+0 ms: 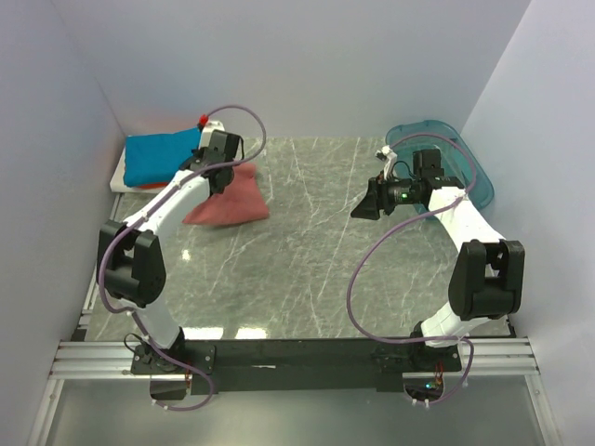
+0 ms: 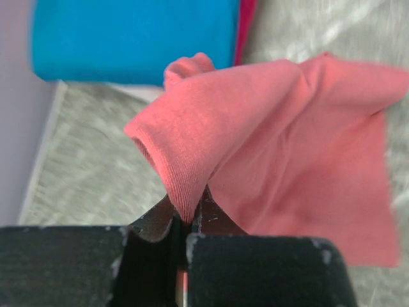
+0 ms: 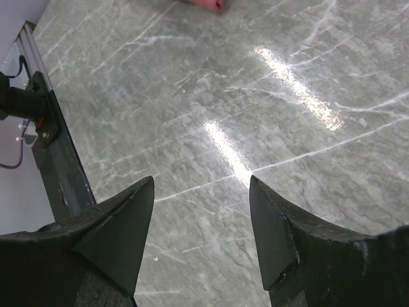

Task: Fold and stack the t-shirts
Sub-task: Neatly place the folded tshirt to the corner

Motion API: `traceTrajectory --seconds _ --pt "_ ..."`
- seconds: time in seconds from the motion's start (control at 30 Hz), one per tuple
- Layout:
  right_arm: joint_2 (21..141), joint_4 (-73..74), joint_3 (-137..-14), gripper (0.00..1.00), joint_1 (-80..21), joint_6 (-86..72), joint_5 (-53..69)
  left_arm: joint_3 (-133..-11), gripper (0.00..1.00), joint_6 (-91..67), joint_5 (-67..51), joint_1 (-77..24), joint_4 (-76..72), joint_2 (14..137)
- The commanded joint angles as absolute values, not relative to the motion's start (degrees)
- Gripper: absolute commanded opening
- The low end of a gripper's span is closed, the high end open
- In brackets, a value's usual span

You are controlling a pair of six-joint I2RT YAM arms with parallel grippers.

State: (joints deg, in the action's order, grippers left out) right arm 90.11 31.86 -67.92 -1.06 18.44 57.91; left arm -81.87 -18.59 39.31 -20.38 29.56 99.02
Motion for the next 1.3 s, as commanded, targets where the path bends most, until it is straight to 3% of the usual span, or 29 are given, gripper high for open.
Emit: traceTrajectory --seconds 0.0,0.7,1.27 --pt "87.98 31.73 -68.38 0.68 -0.35 18.81 60.20 -88.49 0.00 -13.28 46.49 -20.74 29.09 98.87" --pt "89.73 32.52 -69.17 0.68 -0.18 20.04 62.49 -110.11 0.00 4.56 55.46 -21.18 22.77 109.33" --pt "89.47 32.96 -69.08 0.68 1.76 20.39 63.90 -120.14 0.00 10.28 56.87 -21.18 21.97 112.15"
